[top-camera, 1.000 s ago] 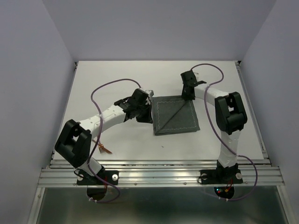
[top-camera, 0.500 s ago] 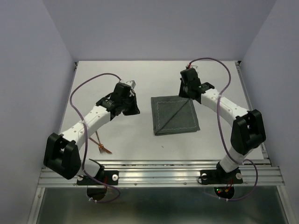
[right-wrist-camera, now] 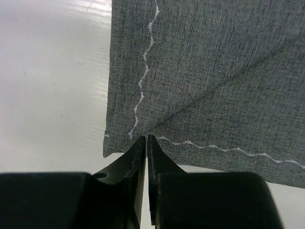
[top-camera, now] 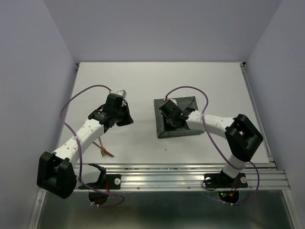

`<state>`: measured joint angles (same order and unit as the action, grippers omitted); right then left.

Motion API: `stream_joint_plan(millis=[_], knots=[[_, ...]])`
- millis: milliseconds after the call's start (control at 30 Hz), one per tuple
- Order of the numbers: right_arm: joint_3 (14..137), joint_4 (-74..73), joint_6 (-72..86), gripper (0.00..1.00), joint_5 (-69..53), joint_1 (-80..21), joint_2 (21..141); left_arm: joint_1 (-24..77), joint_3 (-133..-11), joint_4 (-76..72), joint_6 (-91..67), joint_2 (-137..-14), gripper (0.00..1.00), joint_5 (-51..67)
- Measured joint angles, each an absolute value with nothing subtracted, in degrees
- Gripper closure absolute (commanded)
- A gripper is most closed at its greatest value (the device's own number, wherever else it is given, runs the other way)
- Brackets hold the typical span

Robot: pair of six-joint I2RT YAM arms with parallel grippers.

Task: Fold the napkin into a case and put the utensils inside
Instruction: Move the upper triangle-folded napkin to the center of the board.

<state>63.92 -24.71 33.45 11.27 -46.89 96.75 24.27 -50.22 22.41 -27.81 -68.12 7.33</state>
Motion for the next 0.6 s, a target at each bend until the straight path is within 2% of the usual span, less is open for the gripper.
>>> stream_joint_plan(millis=[600], knots=[[64.03, -21.28, 35.92, 0.89, 8.58, -49.87, 101.43, 24.27, -47.81, 22.09, -28.99, -68.07, 1.00, 7.49]])
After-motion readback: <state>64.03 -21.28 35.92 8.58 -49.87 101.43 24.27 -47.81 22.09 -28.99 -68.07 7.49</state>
